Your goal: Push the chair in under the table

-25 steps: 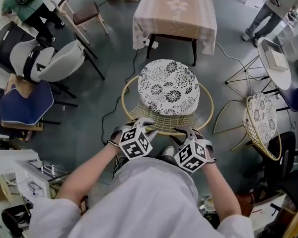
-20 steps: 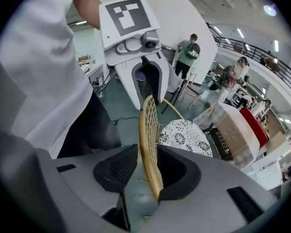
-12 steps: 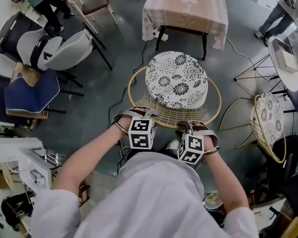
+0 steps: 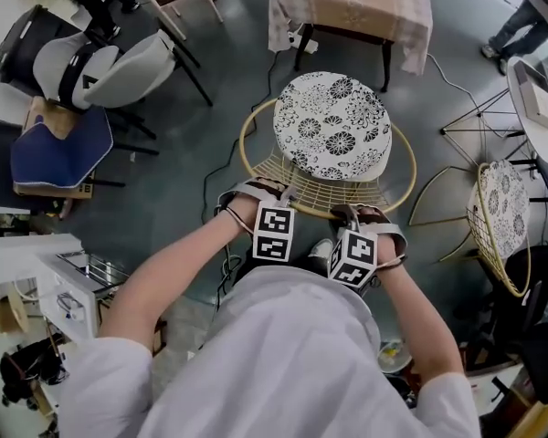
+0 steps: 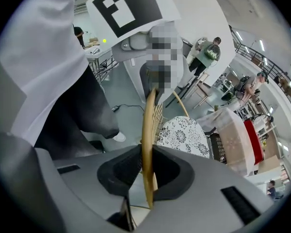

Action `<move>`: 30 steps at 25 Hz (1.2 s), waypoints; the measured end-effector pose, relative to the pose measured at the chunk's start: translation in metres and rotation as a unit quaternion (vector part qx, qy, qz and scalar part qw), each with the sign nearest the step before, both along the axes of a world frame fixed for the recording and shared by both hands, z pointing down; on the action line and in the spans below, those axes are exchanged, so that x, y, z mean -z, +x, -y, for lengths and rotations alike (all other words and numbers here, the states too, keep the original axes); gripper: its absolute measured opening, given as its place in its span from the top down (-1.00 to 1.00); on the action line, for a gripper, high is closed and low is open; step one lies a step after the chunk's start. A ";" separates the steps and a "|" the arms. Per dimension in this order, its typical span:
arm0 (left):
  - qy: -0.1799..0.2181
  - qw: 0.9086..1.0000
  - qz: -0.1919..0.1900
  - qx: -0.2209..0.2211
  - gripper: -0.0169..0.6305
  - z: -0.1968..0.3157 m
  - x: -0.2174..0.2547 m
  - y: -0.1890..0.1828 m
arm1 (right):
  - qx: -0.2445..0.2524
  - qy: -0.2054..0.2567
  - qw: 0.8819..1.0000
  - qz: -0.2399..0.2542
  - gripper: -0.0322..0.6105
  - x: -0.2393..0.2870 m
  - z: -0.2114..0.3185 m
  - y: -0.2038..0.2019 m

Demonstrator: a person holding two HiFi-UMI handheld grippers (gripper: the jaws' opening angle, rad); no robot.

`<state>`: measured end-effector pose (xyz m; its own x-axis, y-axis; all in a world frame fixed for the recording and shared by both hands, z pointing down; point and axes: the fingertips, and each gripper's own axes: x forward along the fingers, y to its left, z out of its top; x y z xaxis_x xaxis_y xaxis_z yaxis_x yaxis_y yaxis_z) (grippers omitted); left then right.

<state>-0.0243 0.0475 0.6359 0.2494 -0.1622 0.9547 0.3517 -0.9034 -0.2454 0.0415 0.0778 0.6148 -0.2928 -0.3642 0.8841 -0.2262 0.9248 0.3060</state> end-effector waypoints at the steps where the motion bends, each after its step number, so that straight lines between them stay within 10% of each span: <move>1: 0.000 1.000 0.000 0.002 0.75 0.000 0.000 0.001 | 0.001 0.004 1.000 -0.003 0.75 0.000 0.000 0.001; 30: -0.001 0.998 0.053 0.024 0.75 0.036 -0.004 -0.019 | 0.030 -0.019 0.998 0.059 0.77 0.004 0.026 -0.022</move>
